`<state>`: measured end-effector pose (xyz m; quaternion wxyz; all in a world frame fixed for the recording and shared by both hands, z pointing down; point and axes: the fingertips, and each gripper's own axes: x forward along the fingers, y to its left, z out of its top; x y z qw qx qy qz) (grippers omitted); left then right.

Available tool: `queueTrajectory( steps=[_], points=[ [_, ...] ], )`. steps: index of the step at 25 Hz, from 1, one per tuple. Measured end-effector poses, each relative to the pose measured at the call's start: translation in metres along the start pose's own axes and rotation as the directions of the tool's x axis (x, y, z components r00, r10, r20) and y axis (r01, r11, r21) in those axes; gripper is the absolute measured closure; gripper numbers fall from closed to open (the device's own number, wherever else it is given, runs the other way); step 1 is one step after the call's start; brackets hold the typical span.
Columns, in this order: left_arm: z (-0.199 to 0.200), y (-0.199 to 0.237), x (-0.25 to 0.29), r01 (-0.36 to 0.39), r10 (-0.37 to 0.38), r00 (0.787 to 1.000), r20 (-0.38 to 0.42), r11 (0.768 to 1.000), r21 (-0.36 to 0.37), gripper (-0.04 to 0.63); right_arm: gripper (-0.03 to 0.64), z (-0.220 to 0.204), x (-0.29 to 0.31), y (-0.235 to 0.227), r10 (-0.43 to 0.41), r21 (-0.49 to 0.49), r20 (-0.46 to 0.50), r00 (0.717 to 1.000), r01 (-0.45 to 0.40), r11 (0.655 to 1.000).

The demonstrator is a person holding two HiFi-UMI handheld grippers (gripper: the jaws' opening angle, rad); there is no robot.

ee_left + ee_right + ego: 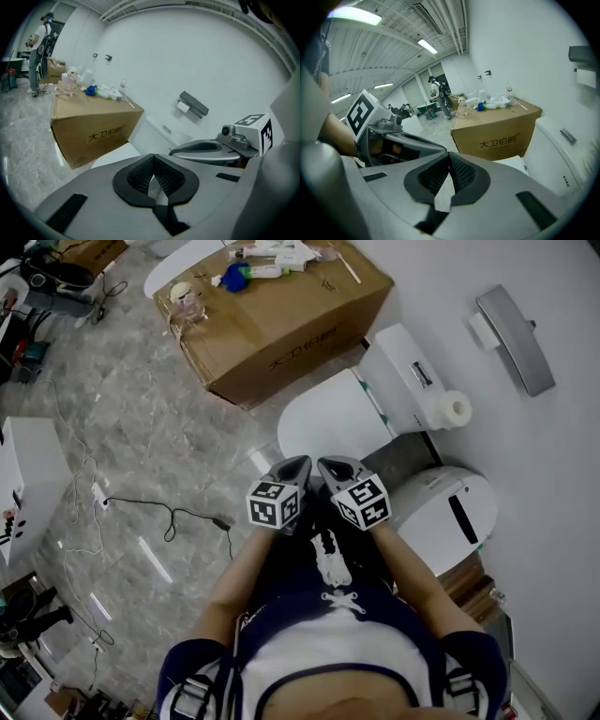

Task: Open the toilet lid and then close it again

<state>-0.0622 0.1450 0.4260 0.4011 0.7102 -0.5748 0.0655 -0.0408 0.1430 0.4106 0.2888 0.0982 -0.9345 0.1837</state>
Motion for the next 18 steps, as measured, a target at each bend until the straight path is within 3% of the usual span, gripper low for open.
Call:
queueTrajectory(
  steps=[11,18],
  points=[
    [0.019,-0.034,-0.005,0.061,-0.064,0.998,0.029,0.995,0.077,0.589,0.607,0.005,-0.037,-0.013,-0.073,-0.004,0.035,0.997,0.073,0.997],
    [0.008,-0.038,-0.010,0.090,-0.092,0.995,0.029,0.993,0.072,0.588,0.607,0.003,-0.039,-0.012,-0.102,0.008,0.050,0.994,0.101,0.995]
  ],
)
